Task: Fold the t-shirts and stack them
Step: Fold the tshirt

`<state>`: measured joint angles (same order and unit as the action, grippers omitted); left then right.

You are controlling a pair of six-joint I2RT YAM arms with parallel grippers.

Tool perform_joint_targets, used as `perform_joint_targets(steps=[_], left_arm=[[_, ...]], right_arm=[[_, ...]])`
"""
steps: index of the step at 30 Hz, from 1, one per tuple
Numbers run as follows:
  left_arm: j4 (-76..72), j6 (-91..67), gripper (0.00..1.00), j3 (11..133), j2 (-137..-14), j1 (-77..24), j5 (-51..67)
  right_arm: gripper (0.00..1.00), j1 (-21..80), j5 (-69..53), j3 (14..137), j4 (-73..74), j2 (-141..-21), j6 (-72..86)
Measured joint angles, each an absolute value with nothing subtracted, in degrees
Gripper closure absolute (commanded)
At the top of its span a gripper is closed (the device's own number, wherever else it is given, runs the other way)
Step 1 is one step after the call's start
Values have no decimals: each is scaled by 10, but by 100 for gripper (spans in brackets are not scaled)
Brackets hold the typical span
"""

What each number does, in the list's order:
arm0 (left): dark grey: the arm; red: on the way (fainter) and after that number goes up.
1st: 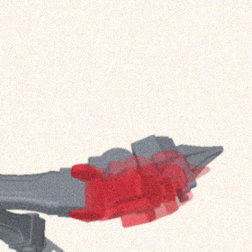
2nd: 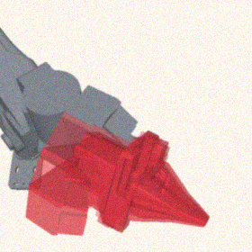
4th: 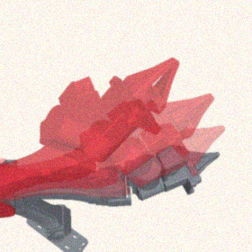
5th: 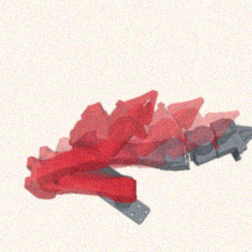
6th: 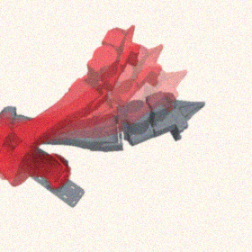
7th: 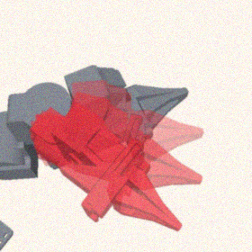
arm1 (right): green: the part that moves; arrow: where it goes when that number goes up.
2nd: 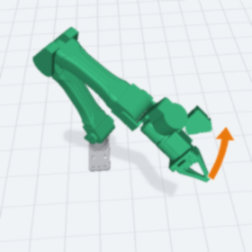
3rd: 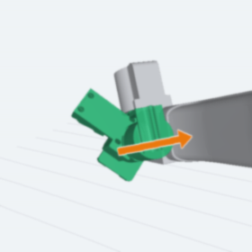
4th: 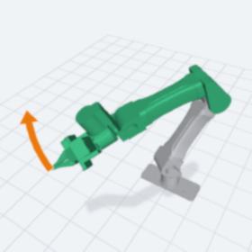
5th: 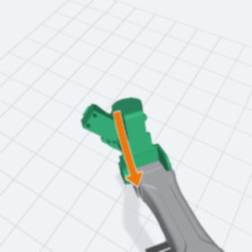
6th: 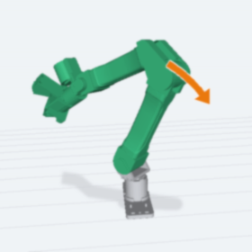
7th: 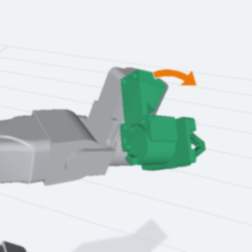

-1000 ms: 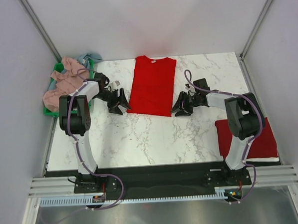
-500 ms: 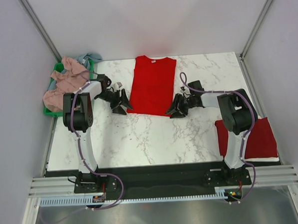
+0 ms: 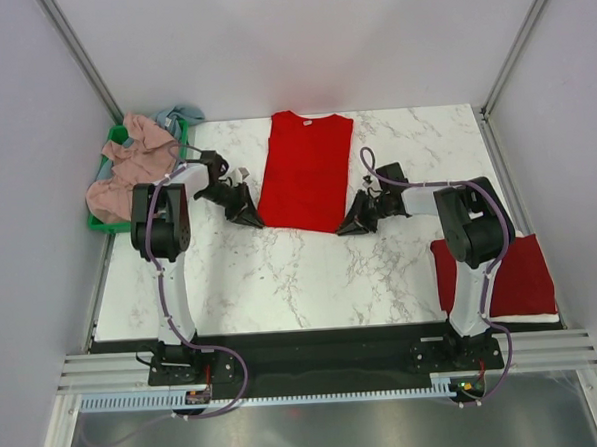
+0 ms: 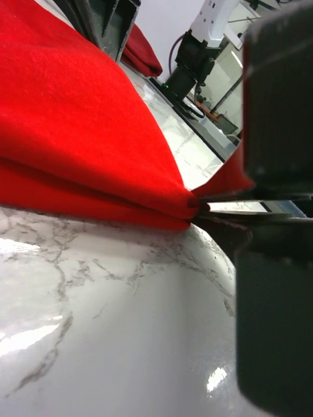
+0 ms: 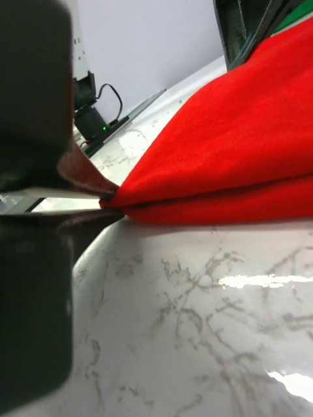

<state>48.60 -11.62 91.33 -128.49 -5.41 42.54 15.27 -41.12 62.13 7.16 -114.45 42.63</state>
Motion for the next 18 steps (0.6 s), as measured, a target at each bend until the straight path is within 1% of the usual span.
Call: perform_joint_targets(steps=[1, 3, 7, 10, 13, 18], left_arm=[[485, -117, 98, 912, -1285, -55, 425], [482, -118, 98, 909, -1285, -56, 424], [475, -118, 98, 883, -1271, -56, 426], [469, -118, 98, 841, -1228, -58, 425], [467, -118, 98, 800, -1167, -63, 425], [454, -119, 98, 742, -1054, -86, 427]], right_arm=[[92, 153, -408, 620, 71, -1144, 426], [97, 153, -403, 618, 72, -1145, 423], [99, 150, -403, 618, 70, -1144, 417], [100, 140, -409, 611, 74, -1134, 410], [100, 127, -423, 591, 88, -1096, 400], [100, 116, -444, 545, 109, -990, 385]])
